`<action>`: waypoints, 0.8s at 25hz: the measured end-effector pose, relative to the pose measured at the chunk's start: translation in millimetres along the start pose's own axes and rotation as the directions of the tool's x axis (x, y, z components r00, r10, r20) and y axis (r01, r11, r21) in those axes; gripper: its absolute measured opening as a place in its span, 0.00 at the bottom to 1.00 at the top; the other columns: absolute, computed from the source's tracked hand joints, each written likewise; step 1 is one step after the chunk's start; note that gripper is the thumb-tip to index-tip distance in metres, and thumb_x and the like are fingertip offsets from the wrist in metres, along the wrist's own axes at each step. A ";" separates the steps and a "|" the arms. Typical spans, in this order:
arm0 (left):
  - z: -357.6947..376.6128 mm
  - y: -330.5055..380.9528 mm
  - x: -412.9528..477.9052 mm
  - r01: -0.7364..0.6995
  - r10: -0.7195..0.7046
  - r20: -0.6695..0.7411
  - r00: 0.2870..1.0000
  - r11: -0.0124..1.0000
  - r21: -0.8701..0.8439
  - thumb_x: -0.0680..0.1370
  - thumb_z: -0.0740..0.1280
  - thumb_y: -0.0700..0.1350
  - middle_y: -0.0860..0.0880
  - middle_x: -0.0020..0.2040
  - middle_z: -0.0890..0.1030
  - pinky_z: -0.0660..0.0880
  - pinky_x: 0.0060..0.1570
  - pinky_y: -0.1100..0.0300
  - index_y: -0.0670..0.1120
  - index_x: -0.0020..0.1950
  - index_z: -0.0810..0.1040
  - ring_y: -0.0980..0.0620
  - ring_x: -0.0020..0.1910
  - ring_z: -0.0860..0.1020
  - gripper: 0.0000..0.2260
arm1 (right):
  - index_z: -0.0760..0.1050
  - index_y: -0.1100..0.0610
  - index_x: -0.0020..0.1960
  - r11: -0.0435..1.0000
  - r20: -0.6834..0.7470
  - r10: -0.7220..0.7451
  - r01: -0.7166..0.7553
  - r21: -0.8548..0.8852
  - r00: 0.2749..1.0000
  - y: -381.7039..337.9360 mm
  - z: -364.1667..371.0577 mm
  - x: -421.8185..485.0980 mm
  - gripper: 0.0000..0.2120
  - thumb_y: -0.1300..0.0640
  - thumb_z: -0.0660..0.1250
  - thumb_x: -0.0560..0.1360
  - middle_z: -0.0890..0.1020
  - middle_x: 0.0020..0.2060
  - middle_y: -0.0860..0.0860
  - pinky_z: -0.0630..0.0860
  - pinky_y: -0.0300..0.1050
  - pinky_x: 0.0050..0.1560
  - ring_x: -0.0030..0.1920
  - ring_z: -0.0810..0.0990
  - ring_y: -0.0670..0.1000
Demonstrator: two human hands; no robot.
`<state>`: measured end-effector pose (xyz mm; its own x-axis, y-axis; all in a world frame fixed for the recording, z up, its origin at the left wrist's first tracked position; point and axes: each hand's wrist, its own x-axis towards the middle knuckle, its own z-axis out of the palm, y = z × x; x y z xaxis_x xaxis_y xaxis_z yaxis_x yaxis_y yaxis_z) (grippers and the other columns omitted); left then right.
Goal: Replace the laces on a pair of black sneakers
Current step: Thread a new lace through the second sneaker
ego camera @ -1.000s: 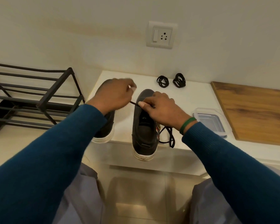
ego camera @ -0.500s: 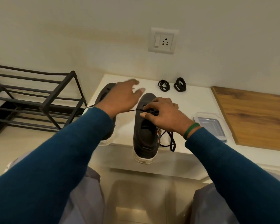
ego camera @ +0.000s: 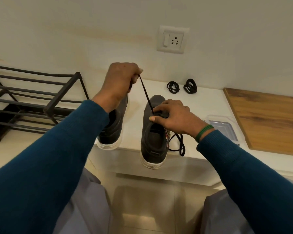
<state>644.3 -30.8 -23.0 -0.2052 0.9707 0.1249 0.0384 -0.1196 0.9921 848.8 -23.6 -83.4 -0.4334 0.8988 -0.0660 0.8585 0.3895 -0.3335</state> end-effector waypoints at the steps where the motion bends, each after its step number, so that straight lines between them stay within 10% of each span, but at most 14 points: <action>1: -3.0 1.1 1.0 -0.011 0.009 -0.049 0.999 1.000 -0.024 0.75 0.68 0.47 0.51 0.27 0.70 0.66 0.29 0.62 0.48 0.28 0.71 0.54 0.27 0.65 0.16 | 0.74 0.38 0.67 1.000 -0.001 0.003 -0.003 0.007 1.000 0.2 0.4 0.3 0.25 0.30 0.61 0.74 0.72 0.68 0.48 0.63 0.60 0.68 0.70 0.65 0.54; 3: -7.9 -6.0 0.6 0.003 0.000 -0.017 1.000 0.978 0.207 0.77 0.65 0.48 0.51 0.31 0.74 0.69 0.36 0.60 0.45 0.33 0.74 0.55 0.30 0.70 0.14 | 0.74 0.38 0.67 1.000 0.009 0.002 -0.002 0.015 1.000 0.5 1.5 0.9 0.24 0.30 0.61 0.75 0.72 0.68 0.48 0.64 0.60 0.68 0.69 0.66 0.54; 6: -11.7 -21.6 -0.2 -0.082 -0.111 0.185 0.976 0.602 0.794 0.80 0.57 0.47 0.46 0.41 0.79 0.73 0.43 0.52 0.39 0.42 0.76 0.47 0.40 0.76 0.15 | 0.74 0.37 0.66 0.998 0.035 -0.007 0.004 0.061 0.999 0.7 -0.3 -0.8 0.23 0.30 0.62 0.75 0.72 0.67 0.47 0.66 0.61 0.68 0.68 0.66 0.53; 12: -9.3 -20.8 -1.7 -0.200 -0.309 0.342 0.887 0.410 0.890 0.85 0.56 0.44 0.42 0.45 0.84 0.79 0.47 0.50 0.39 0.53 0.79 0.47 0.41 0.80 0.14 | 0.73 0.44 0.68 0.998 -0.019 -0.052 0.052 0.033 0.998 -1.3 -5.3 -11.3 0.27 0.32 0.65 0.74 0.73 0.64 0.48 0.67 0.53 0.63 0.65 0.67 0.52; 16: -10.3 -18.7 -11.5 0.009 -0.708 0.296 0.641 0.393 0.920 0.85 0.58 0.50 0.50 0.40 0.87 0.81 0.40 0.58 0.44 0.55 0.78 0.50 0.28 0.80 0.12 | 0.76 0.50 0.57 0.997 -0.079 -0.071 0.069 -0.029 0.994 -4.8 -0.4 -24.6 0.17 0.41 0.70 0.75 0.76 0.50 0.46 0.70 0.44 0.49 0.51 0.74 0.48; 20: -6.3 -17.7 -6.9 -0.074 -0.400 0.229 0.887 0.367 0.927 0.85 0.58 0.53 0.46 0.35 0.82 0.75 0.33 0.56 0.42 0.42 0.75 0.47 0.30 0.79 0.18 | 0.82 0.54 0.54 0.982 -0.098 0.085 -0.067 0.176 0.992 -10.1 7.0 -27.8 0.10 0.51 0.69 0.75 0.82 0.42 0.49 0.81 0.48 0.46 0.42 0.80 0.49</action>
<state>638.8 -36.7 -41.3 0.0269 0.9570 -0.2888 0.9361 0.0773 0.3432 850.3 -54.0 -84.7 -0.3299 0.9440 -0.0015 0.8238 0.2871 -0.4888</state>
